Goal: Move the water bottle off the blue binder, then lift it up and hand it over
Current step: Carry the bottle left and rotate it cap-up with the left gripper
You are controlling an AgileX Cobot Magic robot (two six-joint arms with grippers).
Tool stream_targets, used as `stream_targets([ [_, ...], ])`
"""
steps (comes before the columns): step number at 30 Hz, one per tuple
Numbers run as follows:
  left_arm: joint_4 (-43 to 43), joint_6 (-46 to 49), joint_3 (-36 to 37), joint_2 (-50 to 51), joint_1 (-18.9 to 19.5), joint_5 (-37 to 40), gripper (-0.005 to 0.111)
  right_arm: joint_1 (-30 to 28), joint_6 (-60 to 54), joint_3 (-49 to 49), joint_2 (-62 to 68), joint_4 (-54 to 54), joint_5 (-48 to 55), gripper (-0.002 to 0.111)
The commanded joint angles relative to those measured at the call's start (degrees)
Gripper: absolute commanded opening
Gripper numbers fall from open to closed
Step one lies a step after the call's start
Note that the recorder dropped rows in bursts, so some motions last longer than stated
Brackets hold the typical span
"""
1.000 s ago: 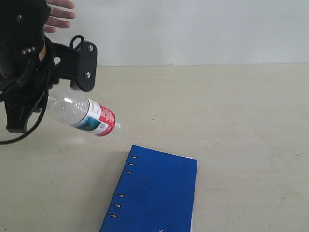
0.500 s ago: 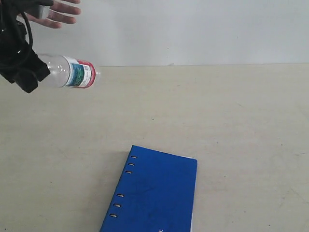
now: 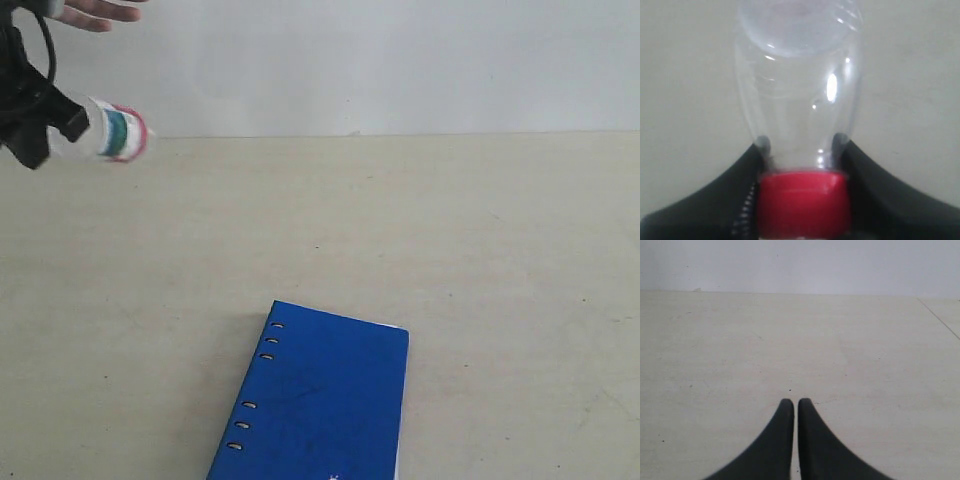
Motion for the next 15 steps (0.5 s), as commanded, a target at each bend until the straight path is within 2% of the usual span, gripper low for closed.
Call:
stream_targets([
  [1, -13.17, 7.06, 2.67, 0.87, -0.55, -0.72, 0.005, -0.16, -0.07, -0.03, -0.23, -0.03, -0.3, 0.0],
  [7, -13.99, 9.81, 7.34, 1.3, -0.55, -0.72, 0.004, -0.16, -0.07, -0.03, -0.23, -0.03, -0.3, 0.0],
  [12, -16.08, 11.67, 7.63, 1.3, -0.55, -0.72, 0.004, -0.16, -0.07, -0.03, -0.23, -0.03, -0.3, 0.0],
  [15, -11.21, 9.85, 7.63, 1.41, -0.55, -0.72, 0.004, -0.16, -0.07, -0.03, -0.23, -0.03, -0.3, 0.0],
])
